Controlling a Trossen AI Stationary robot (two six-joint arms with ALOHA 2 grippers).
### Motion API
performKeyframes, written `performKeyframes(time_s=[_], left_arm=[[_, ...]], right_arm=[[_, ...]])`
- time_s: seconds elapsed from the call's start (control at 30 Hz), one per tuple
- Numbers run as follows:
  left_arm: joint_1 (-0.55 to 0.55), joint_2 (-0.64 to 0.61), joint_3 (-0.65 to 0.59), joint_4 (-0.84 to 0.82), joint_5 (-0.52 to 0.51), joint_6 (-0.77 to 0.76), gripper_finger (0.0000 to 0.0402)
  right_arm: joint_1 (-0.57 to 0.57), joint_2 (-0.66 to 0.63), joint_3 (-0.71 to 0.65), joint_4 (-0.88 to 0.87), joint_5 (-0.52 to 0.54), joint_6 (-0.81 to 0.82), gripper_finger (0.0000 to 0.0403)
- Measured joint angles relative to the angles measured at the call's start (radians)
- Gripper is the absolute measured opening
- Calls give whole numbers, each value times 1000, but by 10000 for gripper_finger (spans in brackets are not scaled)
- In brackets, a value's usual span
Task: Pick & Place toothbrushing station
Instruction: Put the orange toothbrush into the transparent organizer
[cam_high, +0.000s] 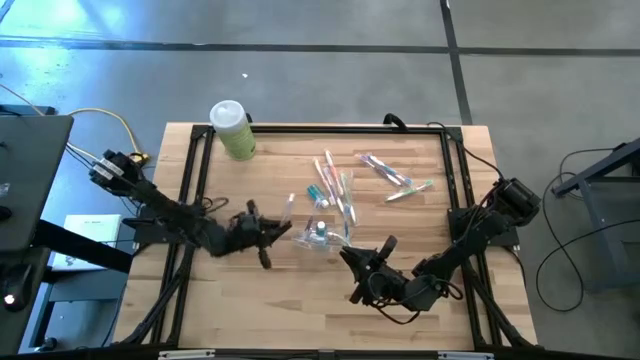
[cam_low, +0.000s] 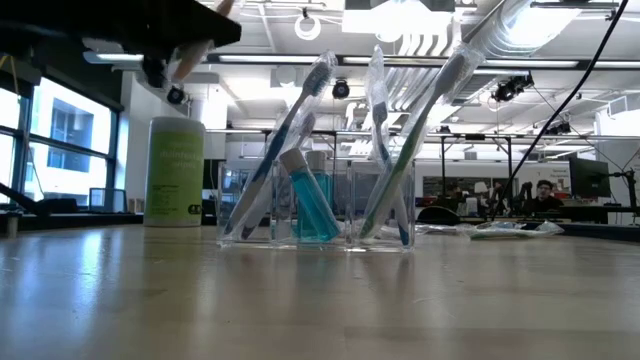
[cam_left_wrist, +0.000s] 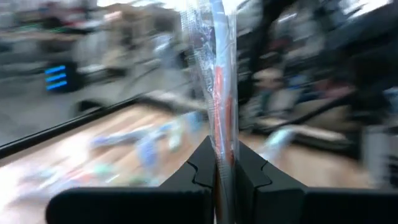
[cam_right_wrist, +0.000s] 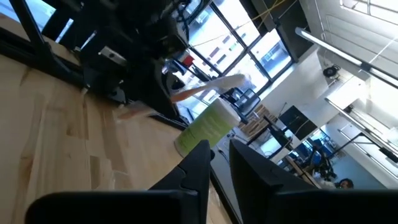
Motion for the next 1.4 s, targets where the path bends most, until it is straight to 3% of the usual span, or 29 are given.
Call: performKeyframes(time_s=[0.07, 0.17, 0.37, 0.5, 0.67, 1.4], left_arm=[[62, 19, -61, 146, 123, 14, 12], [164, 68, -117, 267, 227, 4, 12], [324, 252, -109, 470, 557, -69, 16], [367, 348, -69, 472, 554, -87, 17], [407, 434, 7, 471, 637, -101, 18], [403, 543, 14, 470, 678, -94, 21]], right_arm=[[2, 0, 0, 0, -1, 0, 52], [2, 0, 0, -10, -1, 9, 52], [2, 0, 0, -53, -3, 52, 52], [2, 0, 0, -54, -7, 69, 52], [2, 0, 0, -61, -5, 74, 52], [4, 0, 0, -79, 17, 77, 52]])
